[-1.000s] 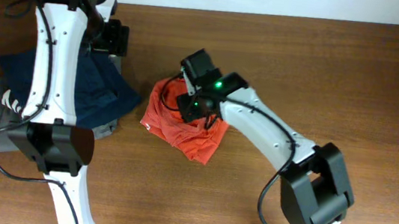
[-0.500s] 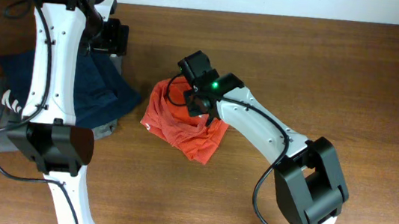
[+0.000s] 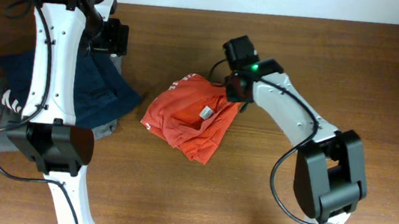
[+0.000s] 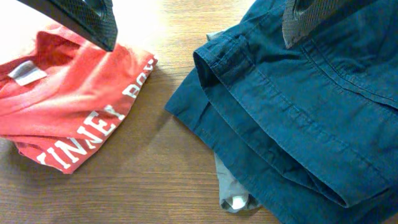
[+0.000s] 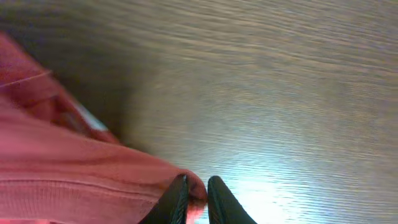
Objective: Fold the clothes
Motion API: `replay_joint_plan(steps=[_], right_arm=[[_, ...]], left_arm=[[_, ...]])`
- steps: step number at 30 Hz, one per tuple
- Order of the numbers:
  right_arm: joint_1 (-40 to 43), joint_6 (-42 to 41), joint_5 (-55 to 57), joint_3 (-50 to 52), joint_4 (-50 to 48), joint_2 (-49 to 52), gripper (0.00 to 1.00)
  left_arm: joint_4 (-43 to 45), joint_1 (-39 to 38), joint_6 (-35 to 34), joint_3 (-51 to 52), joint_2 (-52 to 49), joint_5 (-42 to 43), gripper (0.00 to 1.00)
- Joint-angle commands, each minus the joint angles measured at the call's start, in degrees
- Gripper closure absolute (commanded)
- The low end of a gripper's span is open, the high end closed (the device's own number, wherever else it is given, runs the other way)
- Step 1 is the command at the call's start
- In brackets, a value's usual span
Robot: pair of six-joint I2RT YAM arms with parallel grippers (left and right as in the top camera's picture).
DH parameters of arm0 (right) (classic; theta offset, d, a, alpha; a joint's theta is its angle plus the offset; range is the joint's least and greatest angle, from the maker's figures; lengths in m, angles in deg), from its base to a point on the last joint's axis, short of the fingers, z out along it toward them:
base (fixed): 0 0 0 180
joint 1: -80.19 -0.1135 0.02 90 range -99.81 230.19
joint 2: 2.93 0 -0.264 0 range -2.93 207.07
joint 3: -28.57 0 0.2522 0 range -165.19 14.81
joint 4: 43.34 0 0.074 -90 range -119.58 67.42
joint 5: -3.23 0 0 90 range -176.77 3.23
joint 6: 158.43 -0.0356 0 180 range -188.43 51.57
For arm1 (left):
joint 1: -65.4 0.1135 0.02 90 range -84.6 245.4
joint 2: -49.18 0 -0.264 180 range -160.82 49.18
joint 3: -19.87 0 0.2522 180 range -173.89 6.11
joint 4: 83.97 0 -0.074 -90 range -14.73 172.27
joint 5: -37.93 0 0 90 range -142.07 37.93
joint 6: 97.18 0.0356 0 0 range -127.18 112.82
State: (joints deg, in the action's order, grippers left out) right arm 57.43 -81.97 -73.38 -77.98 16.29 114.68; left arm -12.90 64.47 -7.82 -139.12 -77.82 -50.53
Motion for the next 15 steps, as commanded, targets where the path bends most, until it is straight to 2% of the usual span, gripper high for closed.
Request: replay_joint_plan(steps=[1,5,7,12,15], right_arm=[[1.66,-0.48,1.68,-0.55,0.2,0.39,0.83],[4.11,-0.52,0.07,-0.57,0.37,0.39,0.76],[5.01,-0.37,-7.02,-0.94,1.57,-0.26,0.76],[4.92,12.9,-42.27,-1.05,1.95,-3.78,0.57],[2.84,14.21,-47.43,-1.03,2.84,-4.09,0.53]], left_arm=[[-0.02,0.09,0.33,-0.22,0.26,0.66,0.15],[-0.02,0.09,0.52,-0.22,0.26,0.66,0.15],[-0.04,0.09,0.52,-0.22,0.26,0.66,0.15],[-0.04,0.09,1.77,-0.22,0.26,0.66,0.15],[-0.04,0.09,1.79,-0.22,0.26,0.66,0.15]])
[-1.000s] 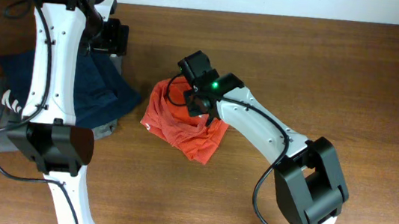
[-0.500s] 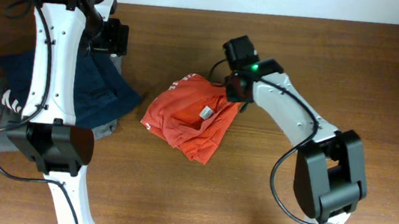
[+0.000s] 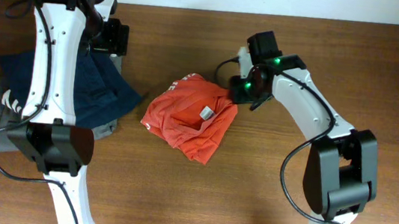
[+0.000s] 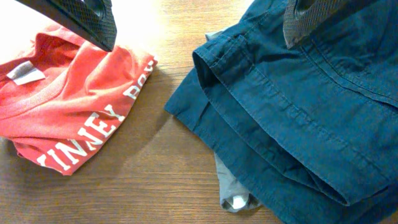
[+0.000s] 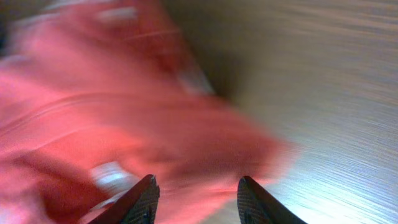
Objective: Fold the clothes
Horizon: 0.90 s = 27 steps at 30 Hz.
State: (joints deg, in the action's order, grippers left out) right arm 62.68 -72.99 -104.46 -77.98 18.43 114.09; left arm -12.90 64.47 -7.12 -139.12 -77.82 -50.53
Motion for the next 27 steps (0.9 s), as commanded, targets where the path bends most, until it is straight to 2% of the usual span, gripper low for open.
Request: replay_joint_plan(steps=[1,4,11,19,27], right_arm=[[-3.37,5.84,-16.09,-0.96,1.16,-3.28,0.53],[-6.6,8.57,-15.72,-0.2,1.86,-2.64,0.53],[-12.04,8.66,-9.66,0.37,3.1,-0.26,0.53],[-12.85,8.68,-8.13,0.68,5.51,1.44,0.53],[-13.42,8.83,-8.02,4.57,1.88,1.46,0.53]], left_arm=[[0.07,0.09,1.09,-0.22,0.26,0.66,0.14],[0.15,0.17,1.11,-0.22,0.26,0.66,0.15],[-0.09,0.81,1.31,-0.24,0.44,0.66,0.14],[-0.09,0.9,1.31,-0.24,0.5,0.68,0.14],[-0.04,0.9,1.31,-0.24,0.59,0.68,0.14]])
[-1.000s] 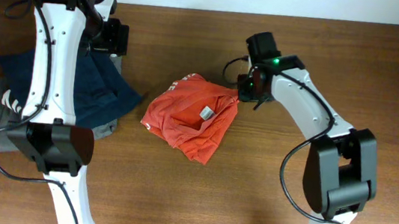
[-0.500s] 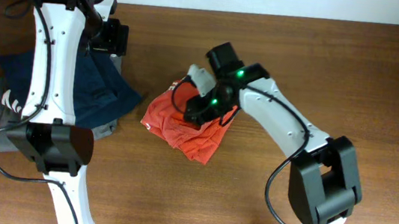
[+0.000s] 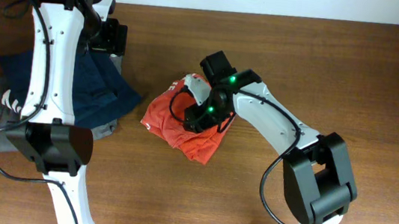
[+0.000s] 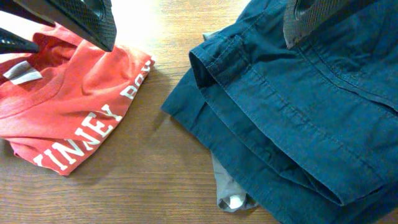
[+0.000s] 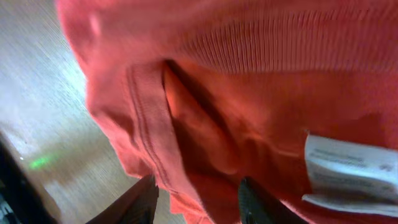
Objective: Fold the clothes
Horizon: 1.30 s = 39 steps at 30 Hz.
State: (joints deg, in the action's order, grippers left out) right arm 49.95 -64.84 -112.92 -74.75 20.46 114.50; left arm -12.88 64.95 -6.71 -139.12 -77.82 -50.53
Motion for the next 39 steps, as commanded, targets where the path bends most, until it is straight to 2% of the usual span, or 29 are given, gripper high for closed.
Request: replay_joint_plan(steps=[1,4,7,12,14,16,18,21,24,30,31,32,36,39], right_arm=[[-0.96,0.7,0.37,1.6,-0.09,1.05,0.53],[-2.08,0.7,-0.59,1.81,0.09,1.05,0.54],[-3.23,0.7,-0.59,1.81,0.7,1.03,0.72],[-3.87,2.43,0.0,1.81,5.31,1.01,0.84],[-3.43,2.64,3.72,1.79,8.52,0.72,0.92],[-3.02,2.67,9.66,1.79,12.11,0.2,0.94],[-2.67,2.84,14.27,1.79,14.12,-0.31,0.94],[-2.62,5.2,15.21,1.79,15.41,-0.83,0.92],[-2.62,5.07,18.38,1.81,16.37,-0.92,0.86],[-1.68,0.98,25.38,1.81,17.42,-0.92,0.86],[-1.05,-0.04,25.33,1.81,17.18,-0.94,0.86],[-0.31,-1.18,25.27,1.79,16.76,-1.11,0.85],[3.72,-2.21,19.93,1.79,13.55,-2.49,0.78],[7.72,-5.6,16.57,1.79,11.67,-3.45,0.71]], left_arm=[[-0.04,0.42,0.9,-0.24,0.59,0.68,0.14],[-0.04,0.42,0.9,-0.24,0.59,0.68,0.14],[-0.04,0.42,0.9,-0.24,0.59,0.68,0.14],[-0.09,0.42,0.9,-0.24,0.59,0.68,0.14],[-0.09,0.42,0.9,-0.24,0.59,0.68,0.14],[-0.04,0.42,0.9,-0.24,0.59,0.68,0.14],[0.22,0.42,0.9,-0.24,0.59,0.66,0.14],[0.66,0.42,0.9,-0.24,0.59,0.68,0.14],[0.72,0.42,0.9,-0.24,0.59,0.66,0.14],[0.42,0.42,0.92,-0.24,0.59,0.66,0.13],[0.28,0.42,0.92,-0.24,0.59,0.66,0.08],[0.09,0.42,0.96,-0.24,0.59,0.66,0.07],[-0.26,0.35,2.89,-0.24,0.59,1.25,0.05],[0.04,0.35,3.15,-0.22,0.59,5.2,0.04]])
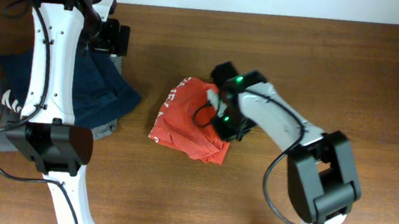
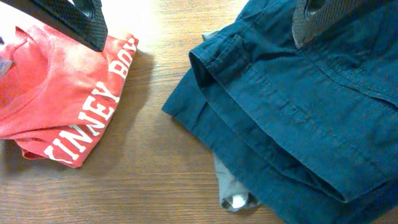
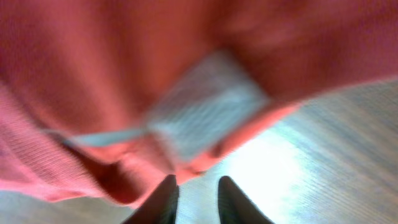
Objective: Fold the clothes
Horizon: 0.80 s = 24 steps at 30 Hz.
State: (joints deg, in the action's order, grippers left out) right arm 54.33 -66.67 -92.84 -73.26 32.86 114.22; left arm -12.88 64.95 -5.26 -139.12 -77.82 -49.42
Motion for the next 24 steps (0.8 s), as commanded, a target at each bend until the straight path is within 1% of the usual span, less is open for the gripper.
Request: replay_joint_plan(steps=[1,3,5,7,8,10,12,15,18,21,24], right_arm=[[4.59,-3.98,-6.97,0.31,-1.51,-3.3,0.7],[6.6,-3.93,-17.35,0.33,-3.78,-3.28,0.66],[7.23,-3.69,-29.38,0.33,-7.37,-3.21,0.63],[6.47,-3.76,-36.13,0.33,-11.3,-3.21,0.6],[5.73,-3.93,-37.59,0.33,-13.14,-3.21,0.58],[3.63,-7.23,-36.11,0.33,-16.57,-3.06,0.53],[1.7,-11.21,-32.33,0.33,-18.6,-2.6,0.51],[-0.63,-19.89,-24.04,0.33,-19.61,-1.38,0.51],[-1.95,-23.21,-19.17,0.33,-20.11,-0.33,0.52],[-2.25,-23.76,-18.27,0.33,-21.59,0.5,0.51],[-2.25,-26.03,-16.72,0.33,-22.69,0.87,0.51]], left_arm=[[0.17,0.35,2.8,-0.22,0.59,5.88,0.03],[0.72,0.35,5.35,-0.13,0.57,9.11,0.02],[2.21,0.35,5.51,0.44,0.57,10.29,0.02],[3.91,0.35,5.51,1.42,0.55,10.34,0.01],[4.85,0.35,5.51,2.08,0.46,10.73,0.01],[6.54,0.35,5.53,3.52,0.42,12.57,0.01],[7.82,0.42,5.53,4.87,0.42,13.62,0.01],[8.11,0.42,5.53,5.79,0.39,13.66,0.01],[8.15,0.39,5.53,5.79,0.42,13.68,0.01],[7.96,0.39,5.53,5.81,0.42,13.68,0.01],[7.93,0.42,5.53,5.81,0.42,13.68,0.01]])
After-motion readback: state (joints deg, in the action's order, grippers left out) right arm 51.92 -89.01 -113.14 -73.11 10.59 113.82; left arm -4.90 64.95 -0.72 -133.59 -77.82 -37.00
